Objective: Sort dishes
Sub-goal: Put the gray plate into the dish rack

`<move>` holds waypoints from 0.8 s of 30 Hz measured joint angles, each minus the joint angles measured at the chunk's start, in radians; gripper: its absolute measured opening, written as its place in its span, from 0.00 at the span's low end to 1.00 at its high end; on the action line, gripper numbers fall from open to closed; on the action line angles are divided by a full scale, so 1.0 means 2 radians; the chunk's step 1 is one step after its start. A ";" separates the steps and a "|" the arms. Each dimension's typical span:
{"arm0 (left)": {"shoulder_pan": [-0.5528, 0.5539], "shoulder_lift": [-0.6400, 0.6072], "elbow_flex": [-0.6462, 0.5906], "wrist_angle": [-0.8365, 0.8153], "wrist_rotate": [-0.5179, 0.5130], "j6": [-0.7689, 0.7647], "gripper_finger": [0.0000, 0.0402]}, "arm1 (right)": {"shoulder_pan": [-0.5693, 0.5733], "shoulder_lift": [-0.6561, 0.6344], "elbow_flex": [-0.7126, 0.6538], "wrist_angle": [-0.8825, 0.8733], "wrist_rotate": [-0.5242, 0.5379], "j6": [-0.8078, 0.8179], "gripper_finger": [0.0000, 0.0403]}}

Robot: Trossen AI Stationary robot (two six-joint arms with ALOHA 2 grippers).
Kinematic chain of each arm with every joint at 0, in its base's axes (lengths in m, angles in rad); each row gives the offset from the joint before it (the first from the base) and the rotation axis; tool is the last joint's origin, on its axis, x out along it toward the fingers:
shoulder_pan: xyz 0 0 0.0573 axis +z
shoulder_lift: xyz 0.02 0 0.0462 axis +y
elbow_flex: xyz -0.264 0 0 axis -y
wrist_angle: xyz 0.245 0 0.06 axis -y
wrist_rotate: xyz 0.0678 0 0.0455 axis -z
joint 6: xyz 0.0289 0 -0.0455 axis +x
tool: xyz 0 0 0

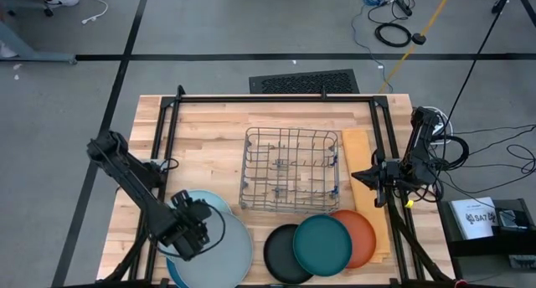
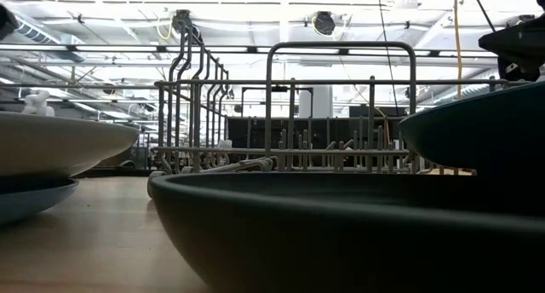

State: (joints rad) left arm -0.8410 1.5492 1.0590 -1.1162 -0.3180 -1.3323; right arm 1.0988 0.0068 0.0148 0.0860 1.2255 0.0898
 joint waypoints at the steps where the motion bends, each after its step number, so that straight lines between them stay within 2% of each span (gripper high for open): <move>1: 0.000 -0.006 -0.012 0.015 0.000 0.002 0.69 | 0.000 0.000 0.000 0.000 0.000 0.000 0.02; 6: 0.001 -0.023 -0.060 0.058 0.001 0.001 0.67 | 0.000 0.000 0.000 0.000 0.000 -0.002 0.02; 11: 0.002 -0.025 -0.087 0.068 0.004 -0.008 0.64 | 0.000 0.000 0.000 0.000 0.000 -0.002 0.02; 17: 0.002 -0.025 -0.127 0.159 0.041 -0.001 0.64 | 0.000 0.000 0.000 0.000 0.000 -0.008 0.02; 24: 0.006 -0.026 -0.137 0.186 0.033 0.002 0.63 | 0.000 0.000 0.000 0.000 0.000 -0.011 0.02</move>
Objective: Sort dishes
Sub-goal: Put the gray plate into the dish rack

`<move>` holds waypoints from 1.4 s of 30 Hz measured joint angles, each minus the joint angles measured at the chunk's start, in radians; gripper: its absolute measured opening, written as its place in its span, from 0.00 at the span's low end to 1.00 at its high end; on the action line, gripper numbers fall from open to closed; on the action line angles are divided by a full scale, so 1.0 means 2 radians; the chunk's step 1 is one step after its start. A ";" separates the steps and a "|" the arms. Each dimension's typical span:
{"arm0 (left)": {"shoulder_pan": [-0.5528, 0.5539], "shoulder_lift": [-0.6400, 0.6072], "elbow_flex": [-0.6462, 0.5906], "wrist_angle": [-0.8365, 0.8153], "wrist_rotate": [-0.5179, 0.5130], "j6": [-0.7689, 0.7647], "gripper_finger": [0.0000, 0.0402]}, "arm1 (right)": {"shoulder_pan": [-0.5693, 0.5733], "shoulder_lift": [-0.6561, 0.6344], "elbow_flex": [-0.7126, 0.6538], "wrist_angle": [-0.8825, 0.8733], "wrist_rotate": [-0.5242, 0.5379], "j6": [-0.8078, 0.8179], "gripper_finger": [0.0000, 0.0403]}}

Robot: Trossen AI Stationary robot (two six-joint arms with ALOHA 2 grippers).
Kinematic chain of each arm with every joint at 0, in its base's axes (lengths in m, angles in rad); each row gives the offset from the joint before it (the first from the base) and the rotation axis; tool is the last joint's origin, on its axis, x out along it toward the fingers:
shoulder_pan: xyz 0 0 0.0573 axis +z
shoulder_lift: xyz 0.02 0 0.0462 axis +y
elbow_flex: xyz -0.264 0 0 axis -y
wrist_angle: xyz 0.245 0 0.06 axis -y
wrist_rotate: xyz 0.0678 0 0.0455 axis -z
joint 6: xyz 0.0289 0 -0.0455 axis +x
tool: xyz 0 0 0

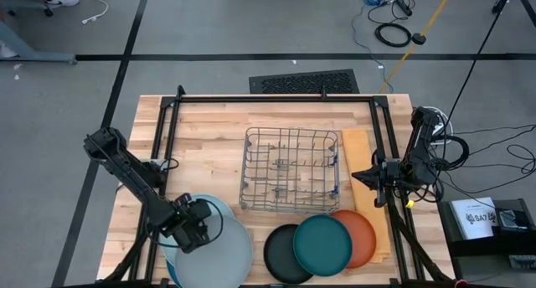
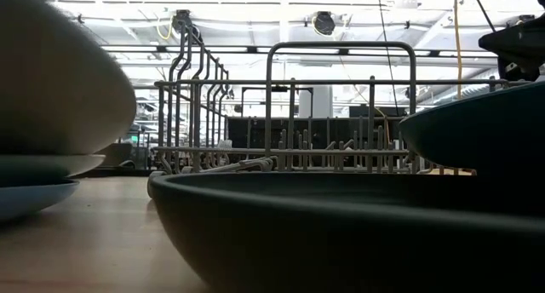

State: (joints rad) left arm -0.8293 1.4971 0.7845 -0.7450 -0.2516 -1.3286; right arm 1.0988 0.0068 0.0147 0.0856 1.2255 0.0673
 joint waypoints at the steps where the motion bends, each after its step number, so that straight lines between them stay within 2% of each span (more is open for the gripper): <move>1: 0.001 0.000 0.000 0.000 0.000 0.002 0.62 | 0.000 0.000 0.000 0.000 0.000 0.000 0.02; 4: 0.004 0.001 0.000 -0.002 0.000 0.011 0.55 | 0.000 0.000 0.000 0.000 0.000 0.000 0.02; 12: 0.013 0.001 -0.001 -0.010 0.002 0.027 0.28 | 0.000 0.000 0.000 0.000 0.000 0.000 0.02; 22: 0.016 0.001 0.000 -0.016 0.004 0.030 0.03 | 0.000 0.000 0.000 0.000 0.000 0.000 0.02; 30: 0.016 0.002 0.009 -0.031 0.005 0.027 0.00 | 0.000 0.000 0.000 0.000 0.000 0.000 0.02; 42: 0.016 0.004 0.083 -0.158 -0.008 0.030 0.00 | 0.000 0.000 0.000 0.000 0.000 -0.002 0.02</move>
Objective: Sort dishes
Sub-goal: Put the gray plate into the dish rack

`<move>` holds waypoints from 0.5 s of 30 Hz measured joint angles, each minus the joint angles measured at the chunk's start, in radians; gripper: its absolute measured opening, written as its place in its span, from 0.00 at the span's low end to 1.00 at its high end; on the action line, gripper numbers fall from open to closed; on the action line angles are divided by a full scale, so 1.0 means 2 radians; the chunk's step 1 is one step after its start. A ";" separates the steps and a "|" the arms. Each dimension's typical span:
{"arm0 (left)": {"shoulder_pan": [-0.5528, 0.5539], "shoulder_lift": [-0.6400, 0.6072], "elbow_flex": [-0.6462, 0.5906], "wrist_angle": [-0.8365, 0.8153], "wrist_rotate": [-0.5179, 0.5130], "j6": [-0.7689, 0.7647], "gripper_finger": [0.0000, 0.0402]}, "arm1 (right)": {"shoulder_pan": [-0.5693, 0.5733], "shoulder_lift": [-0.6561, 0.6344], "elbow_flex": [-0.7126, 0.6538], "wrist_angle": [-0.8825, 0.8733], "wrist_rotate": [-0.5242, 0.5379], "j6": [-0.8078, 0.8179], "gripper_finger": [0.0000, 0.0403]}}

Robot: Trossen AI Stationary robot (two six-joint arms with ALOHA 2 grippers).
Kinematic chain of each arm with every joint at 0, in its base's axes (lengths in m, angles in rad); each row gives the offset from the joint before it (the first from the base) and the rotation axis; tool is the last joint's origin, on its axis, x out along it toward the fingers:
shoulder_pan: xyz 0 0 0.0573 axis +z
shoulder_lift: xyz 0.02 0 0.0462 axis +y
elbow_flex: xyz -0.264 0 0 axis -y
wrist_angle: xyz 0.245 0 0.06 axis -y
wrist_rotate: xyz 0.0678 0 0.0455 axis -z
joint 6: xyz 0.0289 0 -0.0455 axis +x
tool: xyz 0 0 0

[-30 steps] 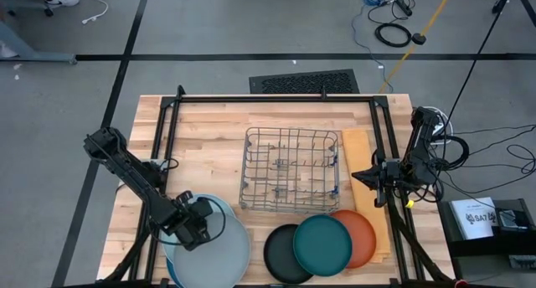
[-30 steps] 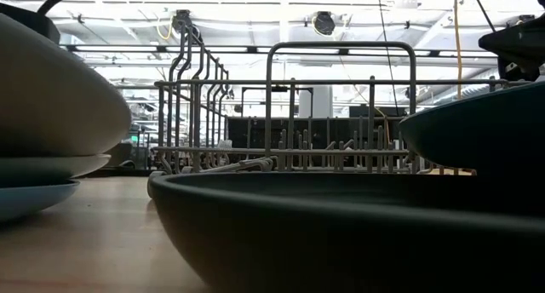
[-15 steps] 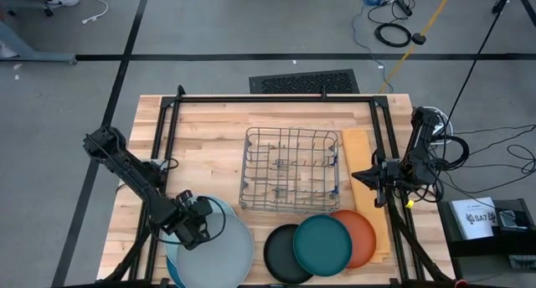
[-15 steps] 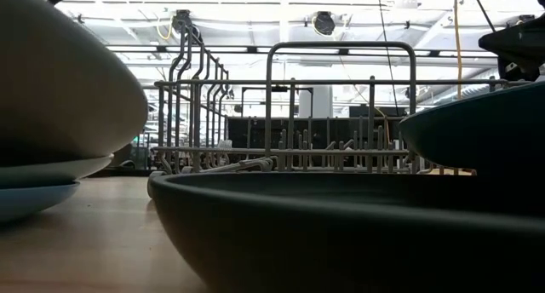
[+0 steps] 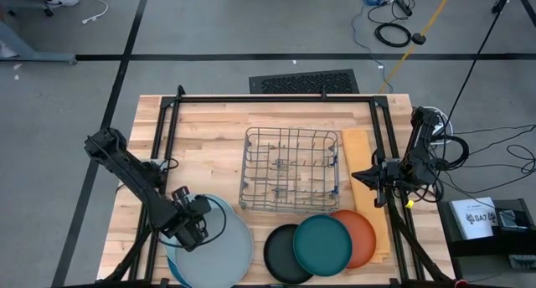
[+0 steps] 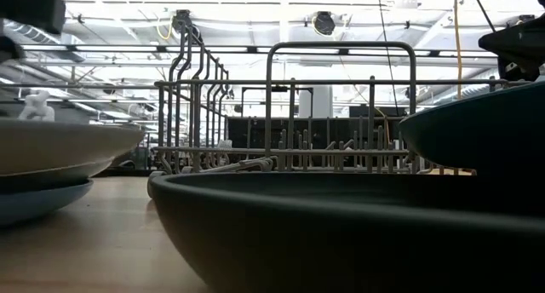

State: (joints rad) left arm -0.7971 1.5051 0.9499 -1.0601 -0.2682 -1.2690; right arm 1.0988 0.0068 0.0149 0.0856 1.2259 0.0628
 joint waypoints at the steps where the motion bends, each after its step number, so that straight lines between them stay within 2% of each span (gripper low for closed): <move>1: 0.000 0.000 0.008 -0.011 -0.006 0.000 0.00 | 0.000 0.000 0.000 0.000 0.000 0.000 0.02; 11: 0.007 -0.001 0.105 -0.145 -0.063 0.001 0.00 | 0.000 0.000 0.000 0.000 0.000 0.000 0.02; 15: 0.007 -0.001 0.156 -0.209 -0.067 0.001 0.00 | 0.000 0.000 0.000 0.000 0.000 0.000 0.02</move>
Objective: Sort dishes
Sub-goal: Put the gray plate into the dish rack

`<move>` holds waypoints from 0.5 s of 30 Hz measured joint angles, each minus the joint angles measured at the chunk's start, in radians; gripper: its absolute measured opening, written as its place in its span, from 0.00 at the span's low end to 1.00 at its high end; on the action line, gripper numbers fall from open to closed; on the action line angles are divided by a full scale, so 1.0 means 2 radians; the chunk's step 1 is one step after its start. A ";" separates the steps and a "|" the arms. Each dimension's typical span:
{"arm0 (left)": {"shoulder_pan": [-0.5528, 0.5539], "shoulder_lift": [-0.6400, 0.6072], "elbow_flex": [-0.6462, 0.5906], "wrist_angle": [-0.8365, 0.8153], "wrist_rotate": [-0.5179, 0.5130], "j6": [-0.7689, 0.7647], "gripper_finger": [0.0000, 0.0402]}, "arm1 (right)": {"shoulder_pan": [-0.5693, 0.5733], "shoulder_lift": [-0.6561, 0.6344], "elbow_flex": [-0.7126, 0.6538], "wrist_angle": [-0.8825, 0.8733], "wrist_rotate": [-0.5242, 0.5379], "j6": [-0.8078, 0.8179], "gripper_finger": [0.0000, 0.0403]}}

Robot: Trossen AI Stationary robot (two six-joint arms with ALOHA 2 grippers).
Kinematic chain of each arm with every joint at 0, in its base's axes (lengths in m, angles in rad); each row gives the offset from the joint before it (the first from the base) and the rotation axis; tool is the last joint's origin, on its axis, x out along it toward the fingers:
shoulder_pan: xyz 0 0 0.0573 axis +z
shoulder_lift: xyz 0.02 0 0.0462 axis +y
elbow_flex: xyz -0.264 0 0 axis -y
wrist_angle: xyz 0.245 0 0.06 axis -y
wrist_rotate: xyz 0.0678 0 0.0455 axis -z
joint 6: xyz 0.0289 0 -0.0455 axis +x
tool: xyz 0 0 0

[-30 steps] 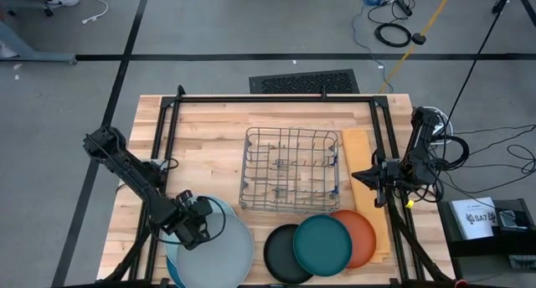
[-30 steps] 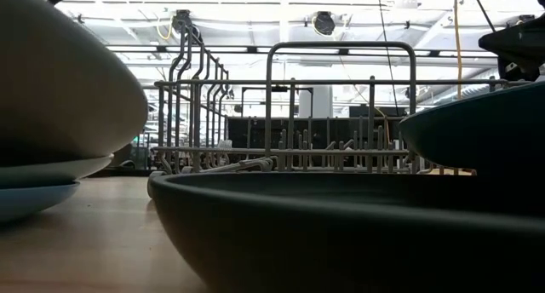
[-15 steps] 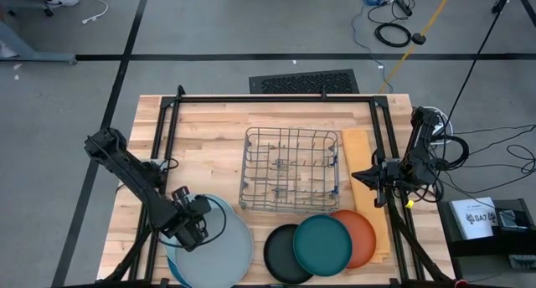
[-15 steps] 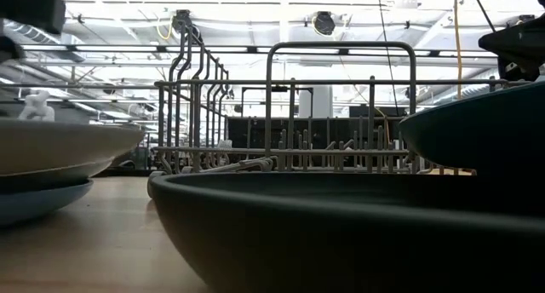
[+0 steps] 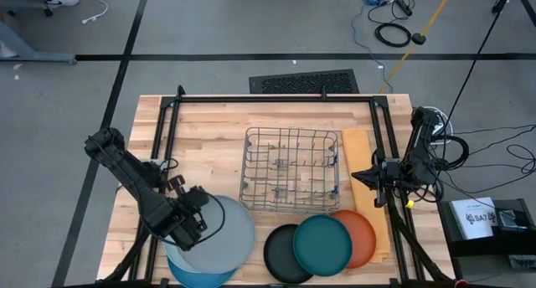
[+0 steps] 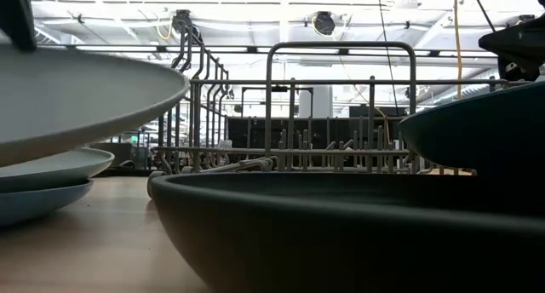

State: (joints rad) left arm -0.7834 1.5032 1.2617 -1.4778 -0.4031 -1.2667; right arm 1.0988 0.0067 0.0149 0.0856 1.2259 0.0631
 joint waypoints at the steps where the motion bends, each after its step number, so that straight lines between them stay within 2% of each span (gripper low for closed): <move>1: 0.000 0.000 0.013 -0.014 -0.003 0.000 0.00 | 0.000 0.000 0.000 0.000 0.000 0.000 0.02; 4: 0.000 0.000 0.050 -0.050 -0.016 0.001 0.00 | 0.000 0.000 0.000 0.000 0.000 0.000 0.02; 9: 0.004 -0.002 0.093 -0.047 -0.051 0.074 0.00 | 0.000 0.000 0.000 0.000 0.000 0.000 0.02; 15: 0.021 -0.002 0.117 -0.047 -0.068 0.109 0.00 | 0.000 0.000 0.000 0.000 0.000 0.002 0.02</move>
State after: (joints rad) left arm -0.7418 1.4990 1.4962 -1.5712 -0.5393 -1.0479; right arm 1.0988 0.0067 0.0147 0.0856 1.2259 0.0666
